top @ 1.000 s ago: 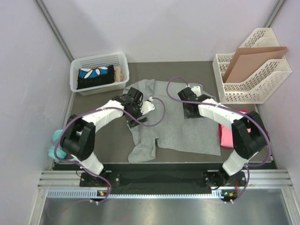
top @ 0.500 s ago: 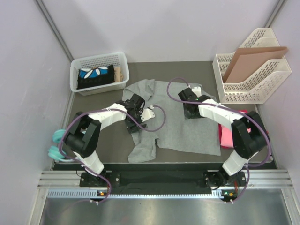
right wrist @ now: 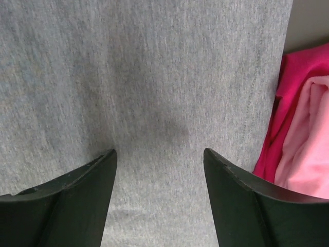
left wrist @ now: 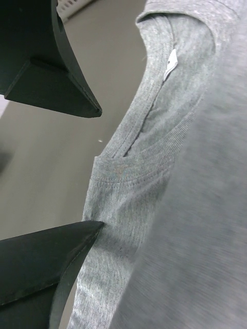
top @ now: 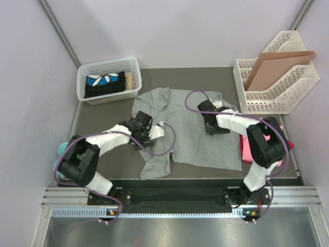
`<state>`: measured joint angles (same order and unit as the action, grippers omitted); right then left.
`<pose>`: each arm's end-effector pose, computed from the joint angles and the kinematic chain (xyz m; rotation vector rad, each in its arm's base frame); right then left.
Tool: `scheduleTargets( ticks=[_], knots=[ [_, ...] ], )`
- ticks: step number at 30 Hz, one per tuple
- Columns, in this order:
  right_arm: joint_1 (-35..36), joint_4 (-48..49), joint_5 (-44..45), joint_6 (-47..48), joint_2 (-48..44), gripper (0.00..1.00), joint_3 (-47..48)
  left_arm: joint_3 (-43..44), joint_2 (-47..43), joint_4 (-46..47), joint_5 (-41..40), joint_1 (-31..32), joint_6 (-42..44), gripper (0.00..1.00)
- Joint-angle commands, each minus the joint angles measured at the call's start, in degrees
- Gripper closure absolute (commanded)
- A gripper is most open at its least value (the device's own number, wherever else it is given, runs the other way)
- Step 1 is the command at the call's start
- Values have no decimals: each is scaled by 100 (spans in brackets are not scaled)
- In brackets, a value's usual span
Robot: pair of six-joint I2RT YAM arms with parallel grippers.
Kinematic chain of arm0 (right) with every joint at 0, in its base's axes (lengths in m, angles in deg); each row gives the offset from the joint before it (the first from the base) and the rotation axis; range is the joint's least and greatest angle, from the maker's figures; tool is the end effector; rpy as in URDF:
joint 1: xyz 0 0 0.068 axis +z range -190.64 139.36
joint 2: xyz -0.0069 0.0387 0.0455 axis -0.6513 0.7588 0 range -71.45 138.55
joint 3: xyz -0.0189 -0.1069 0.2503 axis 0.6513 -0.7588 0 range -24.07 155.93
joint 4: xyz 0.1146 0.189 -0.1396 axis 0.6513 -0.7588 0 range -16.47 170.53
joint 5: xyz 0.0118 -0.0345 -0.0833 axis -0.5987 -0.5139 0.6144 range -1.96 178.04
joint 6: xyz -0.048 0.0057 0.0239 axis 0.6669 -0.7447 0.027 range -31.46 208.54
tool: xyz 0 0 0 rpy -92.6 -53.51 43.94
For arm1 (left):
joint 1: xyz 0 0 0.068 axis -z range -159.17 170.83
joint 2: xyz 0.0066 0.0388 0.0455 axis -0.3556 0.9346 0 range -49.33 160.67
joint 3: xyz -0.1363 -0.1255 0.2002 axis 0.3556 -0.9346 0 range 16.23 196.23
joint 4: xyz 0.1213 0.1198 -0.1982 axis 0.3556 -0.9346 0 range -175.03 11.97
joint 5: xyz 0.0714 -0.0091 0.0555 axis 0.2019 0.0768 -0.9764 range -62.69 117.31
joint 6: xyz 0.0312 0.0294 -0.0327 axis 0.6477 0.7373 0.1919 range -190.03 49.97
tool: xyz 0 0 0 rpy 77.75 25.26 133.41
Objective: Fold and stack the t-shirts
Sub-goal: Flatten the tshirt out
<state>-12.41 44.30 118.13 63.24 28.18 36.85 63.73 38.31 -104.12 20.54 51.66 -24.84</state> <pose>0.2905 0.1356 0.1662 0.0262 2.6370 -0.4757 0.2419 -0.1394 0.1651 1.6575 2.1763 0.2325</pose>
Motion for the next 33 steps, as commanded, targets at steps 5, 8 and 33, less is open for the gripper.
scheduleTargets(
  ticks=[5, 8, 33],
  knots=[
    [-116, 81, -196, -63, 109, 30, -151, -690, -281, -960, -606, -806, 754, 14],
    [-124, 98, -240, -45, 65, 30, -265, -804, -536, -1169, -581, -1166, 1018, 14],
    [673, -1157, -82, -537, -2051, 30, -556, 2457, -581, -2734, 122, -1300, 360, 14]
  ],
)
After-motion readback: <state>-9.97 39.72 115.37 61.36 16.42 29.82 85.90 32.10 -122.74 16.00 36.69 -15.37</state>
